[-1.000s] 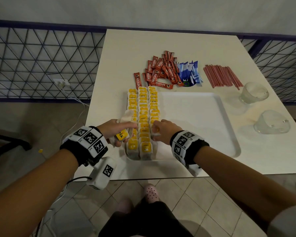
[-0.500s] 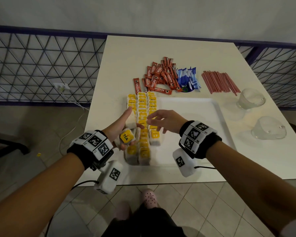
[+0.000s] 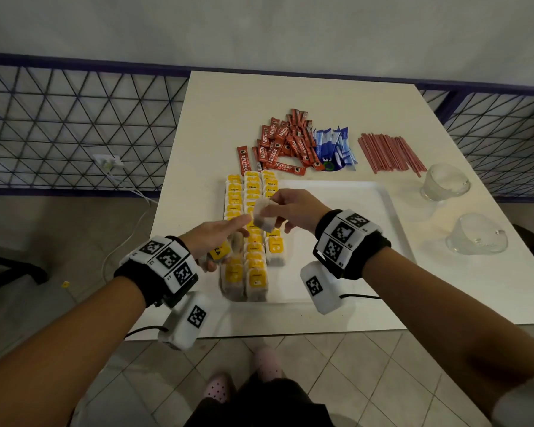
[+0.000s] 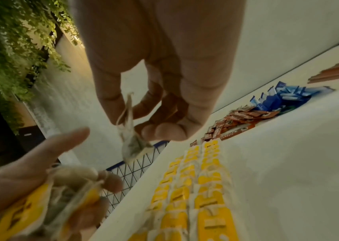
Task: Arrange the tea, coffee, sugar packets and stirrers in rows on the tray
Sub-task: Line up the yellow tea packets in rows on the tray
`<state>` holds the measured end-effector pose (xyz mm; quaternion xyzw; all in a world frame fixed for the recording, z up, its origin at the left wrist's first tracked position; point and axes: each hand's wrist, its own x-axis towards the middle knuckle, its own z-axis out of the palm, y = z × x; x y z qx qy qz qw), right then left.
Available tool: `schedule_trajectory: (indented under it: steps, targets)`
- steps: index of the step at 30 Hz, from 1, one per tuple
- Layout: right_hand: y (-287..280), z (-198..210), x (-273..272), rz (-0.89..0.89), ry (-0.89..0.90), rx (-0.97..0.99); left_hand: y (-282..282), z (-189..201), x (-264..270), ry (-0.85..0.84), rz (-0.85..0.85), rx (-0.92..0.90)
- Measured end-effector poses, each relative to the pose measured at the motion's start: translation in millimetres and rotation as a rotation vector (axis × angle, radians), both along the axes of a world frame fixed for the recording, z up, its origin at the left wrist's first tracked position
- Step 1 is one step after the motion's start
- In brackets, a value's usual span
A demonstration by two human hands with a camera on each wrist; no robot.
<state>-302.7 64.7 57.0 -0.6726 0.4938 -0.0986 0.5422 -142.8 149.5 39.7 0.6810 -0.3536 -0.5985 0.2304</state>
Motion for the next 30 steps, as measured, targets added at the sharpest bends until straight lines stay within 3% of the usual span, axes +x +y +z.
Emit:
schedule_trajectory:
  steps: [3,7,15,18,25,30]
  targets:
    - [-3,-2,-2,-0.023,0.042,-0.047,-1,1,2,0.015,0.098,-0.124]
    - [0,-1,5,-0.073,0.006,-0.028,-4,5,-11,-0.030,0.080,-0.265]
    - [8,14,8,-0.120,-0.141,0.148,-15,6,-18,-0.104,0.155,-0.311]
    - [7,15,2,-0.078,-0.048,0.097,-16,3,-14,-0.152,0.116,-0.283]
    - [8,11,-16,0.189,0.221,-0.290,-12,2,-22,-0.199,-0.123,-0.241]
    - [17,6,-25,0.278,0.325,-0.285,-8,-8,-30,-0.194,-0.225,-0.180]
